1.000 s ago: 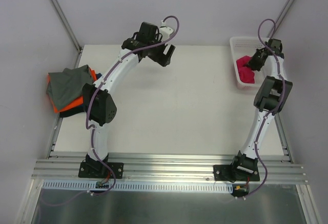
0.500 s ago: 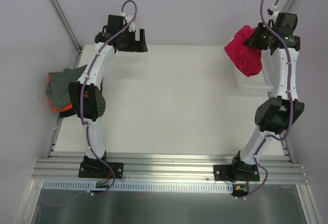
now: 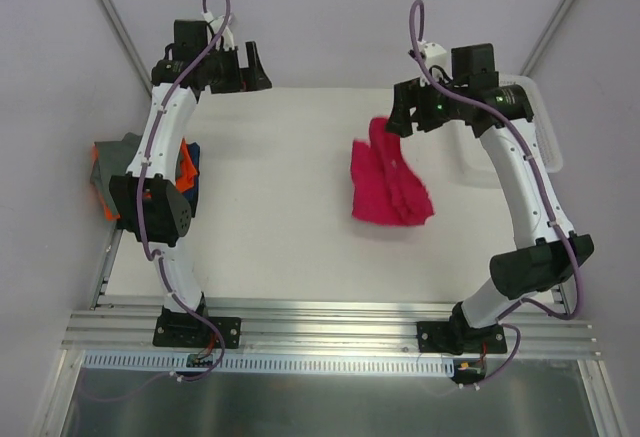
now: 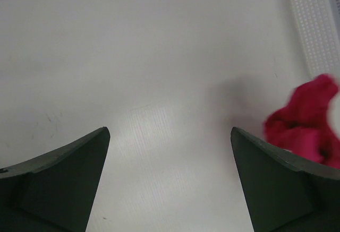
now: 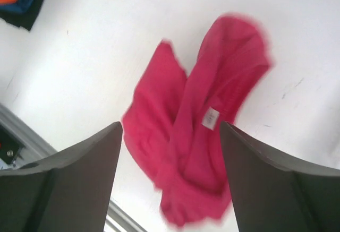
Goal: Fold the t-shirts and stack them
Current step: Move the tshirt to the center of the board
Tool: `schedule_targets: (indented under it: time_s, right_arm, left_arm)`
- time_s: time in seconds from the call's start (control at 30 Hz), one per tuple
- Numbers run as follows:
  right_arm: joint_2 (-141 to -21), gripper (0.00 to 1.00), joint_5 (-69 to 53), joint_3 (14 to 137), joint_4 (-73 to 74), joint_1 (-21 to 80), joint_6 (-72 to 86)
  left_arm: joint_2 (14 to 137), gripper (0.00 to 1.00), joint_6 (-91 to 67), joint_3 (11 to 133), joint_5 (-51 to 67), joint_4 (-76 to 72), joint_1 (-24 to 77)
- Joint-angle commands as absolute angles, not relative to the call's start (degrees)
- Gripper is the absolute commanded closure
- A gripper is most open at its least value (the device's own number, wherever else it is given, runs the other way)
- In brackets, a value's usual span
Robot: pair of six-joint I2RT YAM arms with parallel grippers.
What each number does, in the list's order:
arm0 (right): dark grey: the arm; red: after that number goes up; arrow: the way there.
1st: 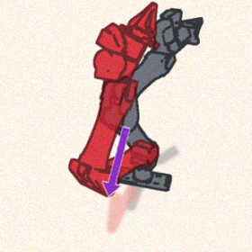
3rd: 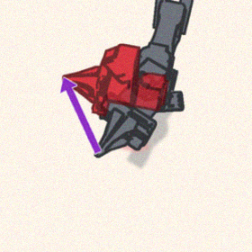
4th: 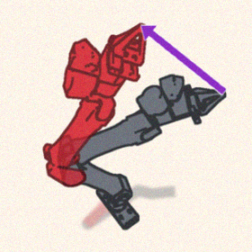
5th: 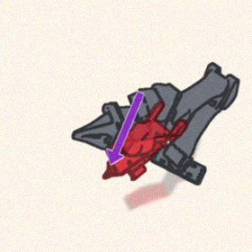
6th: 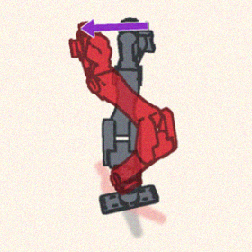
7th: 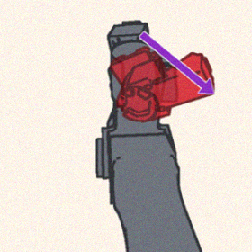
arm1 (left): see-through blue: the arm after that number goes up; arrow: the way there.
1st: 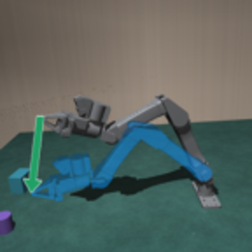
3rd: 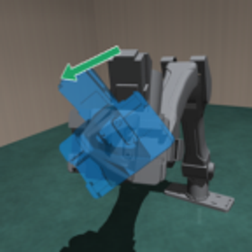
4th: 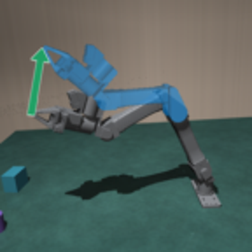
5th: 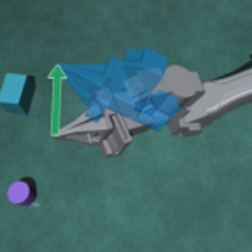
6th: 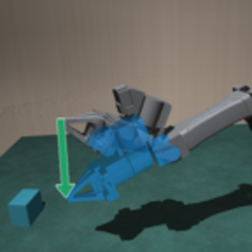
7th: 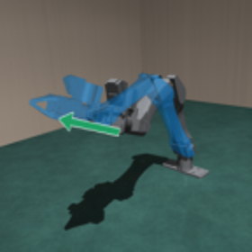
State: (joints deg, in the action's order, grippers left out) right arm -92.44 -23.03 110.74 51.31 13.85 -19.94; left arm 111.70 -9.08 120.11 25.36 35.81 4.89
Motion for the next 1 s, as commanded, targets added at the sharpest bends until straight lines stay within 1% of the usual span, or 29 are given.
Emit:
schedule_targets:
  time_s: [0.0, 0.13, 0.2, 0.27, 0.3, 0.5, 0.53, 0.6, 0.97]
  right_arm:
    - [-88.77, 0.20, -19.96, 107.94, 52.39, 14.15, -22.67]
    - [-90.34, 0.20, -19.16, 104.42, 49.75, 12.83, -22.86]
    - [-92.62, 0.21, -22.40, 104.33, 50.10, 12.83, -21.80]
    - [-96.92, 0.21, -26.52, 103.80, 49.57, 12.83, -20.31]
    - [-98.86, 0.24, -26.98, 103.80, 48.70, 13.09, -19.78]
    - [-117.38, 0.32, -30.05, 112.93, 48.60, 13.36, -13.19]
    - [-119.60, 0.32, -30.49, 116.07, 48.69, 13.53, -12.49]
    - [-123.46, 0.32, -31.20, 118.03, 47.99, 13.62, -10.55]
    - [-129.80, 0.32, -33.66, 120.41, 45.09, 14.15, -6.68]
  left_arm:
    - [109.42, 0.01, -10.28, 121.11, 30.12, 34.98, 5.01]
    - [108.99, 0.01, -10.63, 122.08, 32.26, 34.46, 5.18]
    - [108.28, 0.01, -8.89, 121.99, 32.17, 34.28, 5.27]
    - [107.67, 0.01, -6.26, 122.52, 29.46, 34.37, 5.01]
    - [107.49, 0.01, -5.63, 122.69, 28.23, 34.37, 4.84]
    - [105.82, 0.01, -4.57, 123.58, 22.33, 34.37, 4.22]
    - [105.65, 0.01, -4.83, 123.40, 21.89, 34.37, 4.22]
    - [105.21, 0.01, -4.75, 122.96, 21.53, 34.37, 4.22]
    - [102.83, 0.01, -2.99, 120.76, 18.55, 34.45, 4.57]
